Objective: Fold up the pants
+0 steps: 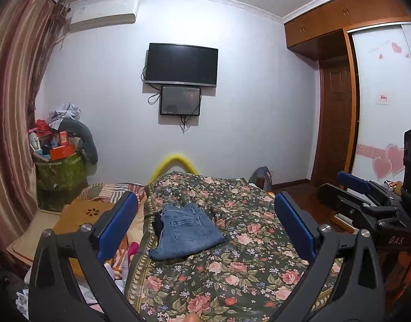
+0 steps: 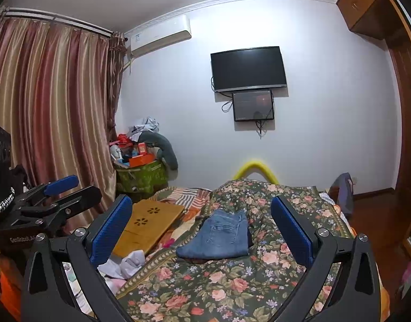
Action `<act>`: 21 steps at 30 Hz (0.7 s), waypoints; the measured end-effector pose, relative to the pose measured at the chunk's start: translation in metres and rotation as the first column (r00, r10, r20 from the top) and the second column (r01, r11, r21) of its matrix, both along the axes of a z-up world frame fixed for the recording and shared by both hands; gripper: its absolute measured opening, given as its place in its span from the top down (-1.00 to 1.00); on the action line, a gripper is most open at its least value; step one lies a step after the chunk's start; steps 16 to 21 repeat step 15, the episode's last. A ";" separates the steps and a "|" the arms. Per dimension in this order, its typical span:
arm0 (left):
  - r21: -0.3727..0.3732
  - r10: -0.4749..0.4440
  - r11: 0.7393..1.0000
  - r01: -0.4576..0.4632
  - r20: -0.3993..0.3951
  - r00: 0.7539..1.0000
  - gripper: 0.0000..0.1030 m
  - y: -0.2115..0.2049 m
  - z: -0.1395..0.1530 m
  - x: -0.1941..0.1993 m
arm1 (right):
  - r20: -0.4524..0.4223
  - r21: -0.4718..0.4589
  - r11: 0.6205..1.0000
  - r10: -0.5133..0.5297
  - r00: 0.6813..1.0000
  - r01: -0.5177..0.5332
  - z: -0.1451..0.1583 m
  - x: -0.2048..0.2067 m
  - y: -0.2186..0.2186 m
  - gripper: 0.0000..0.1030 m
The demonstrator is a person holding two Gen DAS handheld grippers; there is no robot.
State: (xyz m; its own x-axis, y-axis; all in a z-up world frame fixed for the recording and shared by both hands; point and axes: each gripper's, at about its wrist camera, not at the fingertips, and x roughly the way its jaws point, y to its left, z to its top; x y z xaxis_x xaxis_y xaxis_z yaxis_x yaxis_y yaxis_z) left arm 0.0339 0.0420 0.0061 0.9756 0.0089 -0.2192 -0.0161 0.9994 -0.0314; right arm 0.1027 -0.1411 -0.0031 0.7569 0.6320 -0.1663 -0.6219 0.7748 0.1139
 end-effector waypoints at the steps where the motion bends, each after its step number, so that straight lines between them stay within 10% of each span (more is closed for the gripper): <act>1: 0.002 0.001 1.000 -0.001 -0.001 1.000 -0.99 -0.001 0.000 0.000 | 0.000 0.001 1.000 0.001 1.000 -0.001 0.000 0.000 0.000 -1.00; 21: 0.011 -0.014 1.000 0.014 -0.012 1.000 -0.99 -0.003 -0.002 0.003 | -0.006 0.003 1.000 0.001 1.000 -0.001 0.002 0.002 -0.002 -1.00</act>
